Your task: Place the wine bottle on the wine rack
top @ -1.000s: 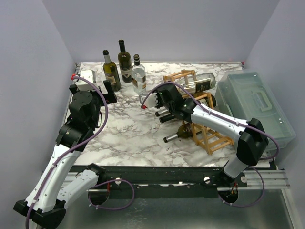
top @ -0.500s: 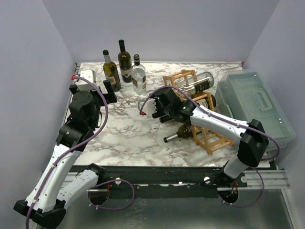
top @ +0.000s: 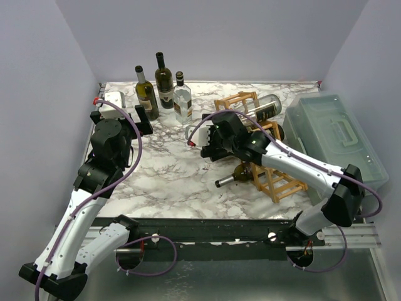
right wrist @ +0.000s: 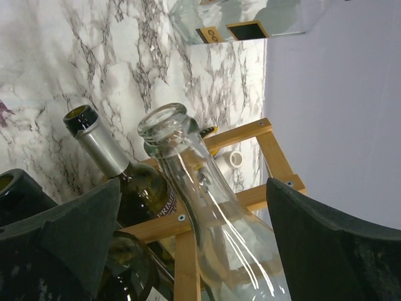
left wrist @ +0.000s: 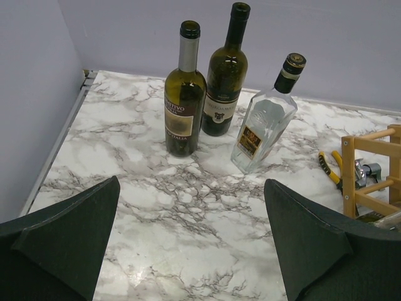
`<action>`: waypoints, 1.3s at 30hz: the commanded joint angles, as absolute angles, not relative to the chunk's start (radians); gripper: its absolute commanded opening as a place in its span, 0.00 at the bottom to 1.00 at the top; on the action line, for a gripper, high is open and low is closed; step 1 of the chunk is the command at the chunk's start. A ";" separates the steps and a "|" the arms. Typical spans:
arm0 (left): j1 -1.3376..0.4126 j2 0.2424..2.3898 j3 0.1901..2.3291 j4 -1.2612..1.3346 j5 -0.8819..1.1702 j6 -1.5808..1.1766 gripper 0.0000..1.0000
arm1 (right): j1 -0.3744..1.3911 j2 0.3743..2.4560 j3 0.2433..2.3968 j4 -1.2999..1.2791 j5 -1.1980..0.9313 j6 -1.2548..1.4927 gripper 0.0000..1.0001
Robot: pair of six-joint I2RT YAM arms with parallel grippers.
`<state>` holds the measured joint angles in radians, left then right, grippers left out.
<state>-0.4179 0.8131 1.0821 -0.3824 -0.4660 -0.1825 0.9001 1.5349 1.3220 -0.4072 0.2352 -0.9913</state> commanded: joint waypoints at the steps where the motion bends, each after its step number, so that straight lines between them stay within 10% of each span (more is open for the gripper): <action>1: -0.407 0.815 1.077 -0.365 -0.493 -0.178 0.99 | 0.907 1.452 1.338 -0.406 0.138 -0.884 1.00; 12: -0.394 0.827 1.075 -0.364 -0.490 -0.181 0.99 | 0.906 1.296 1.266 -0.092 -0.032 -0.431 1.00; 39: -0.387 0.797 1.072 -0.364 -0.489 -0.192 0.99 | 0.902 1.709 1.711 0.106 0.496 0.251 1.00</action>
<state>-0.3809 0.8165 1.0821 -0.3824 -0.4664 -0.1837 0.9020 1.6283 1.5932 0.1493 0.3801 0.2279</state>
